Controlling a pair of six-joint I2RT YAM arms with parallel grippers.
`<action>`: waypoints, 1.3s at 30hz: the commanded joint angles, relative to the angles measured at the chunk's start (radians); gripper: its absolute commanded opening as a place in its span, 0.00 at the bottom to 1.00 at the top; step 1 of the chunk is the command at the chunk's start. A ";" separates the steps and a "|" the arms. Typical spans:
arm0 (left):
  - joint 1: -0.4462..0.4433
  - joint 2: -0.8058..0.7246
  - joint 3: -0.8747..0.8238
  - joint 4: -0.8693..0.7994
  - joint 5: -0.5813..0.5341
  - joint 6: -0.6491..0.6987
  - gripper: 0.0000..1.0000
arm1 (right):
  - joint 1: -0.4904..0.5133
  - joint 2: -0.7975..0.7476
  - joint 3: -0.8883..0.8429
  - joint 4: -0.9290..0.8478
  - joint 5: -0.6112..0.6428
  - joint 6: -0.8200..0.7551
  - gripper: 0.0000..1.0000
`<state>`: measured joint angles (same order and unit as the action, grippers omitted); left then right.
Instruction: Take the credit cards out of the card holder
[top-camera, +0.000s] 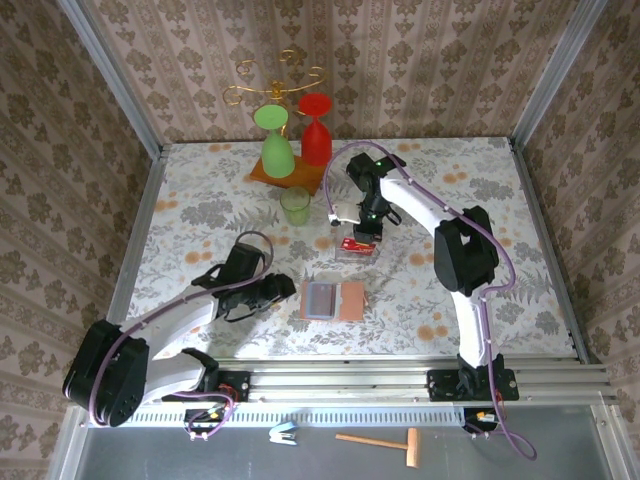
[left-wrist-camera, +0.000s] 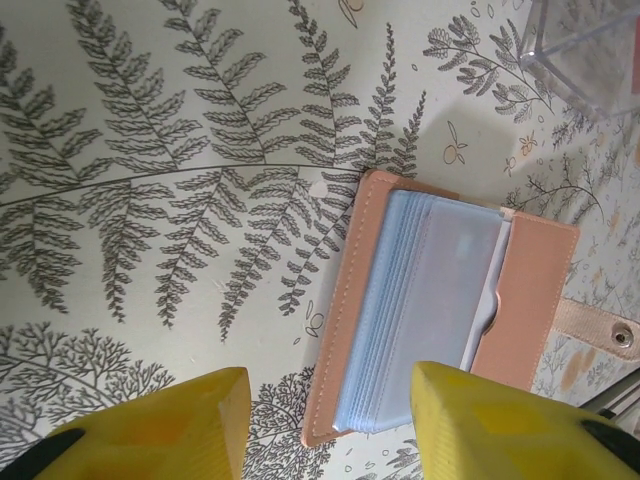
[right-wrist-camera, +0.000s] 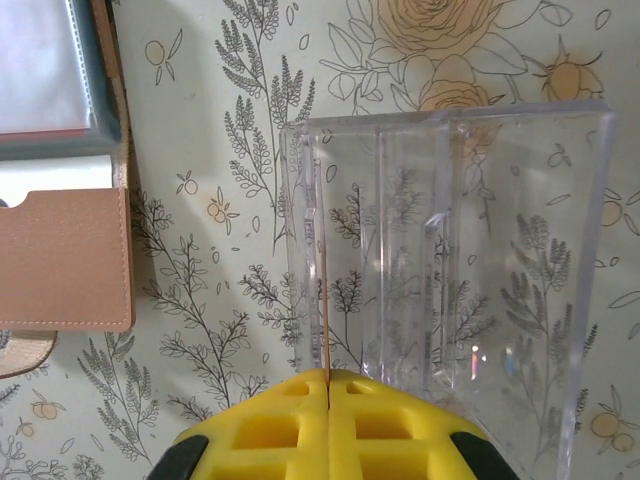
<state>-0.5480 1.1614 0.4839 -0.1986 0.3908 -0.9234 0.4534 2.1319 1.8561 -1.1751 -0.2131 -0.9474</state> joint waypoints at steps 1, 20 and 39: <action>0.012 -0.024 -0.013 -0.034 -0.012 0.011 0.47 | -0.001 0.043 0.037 -0.071 -0.014 -0.015 0.00; 0.031 -0.072 -0.041 -0.057 -0.013 0.005 0.47 | 0.000 0.168 0.187 -0.186 -0.060 -0.007 0.16; 0.018 -0.005 -0.014 0.030 0.018 0.008 0.46 | 0.001 -0.144 0.004 0.125 -0.098 0.284 0.28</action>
<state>-0.5228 1.1389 0.4538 -0.2058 0.3931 -0.9234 0.4534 2.0563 1.9255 -1.1393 -0.2848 -0.7750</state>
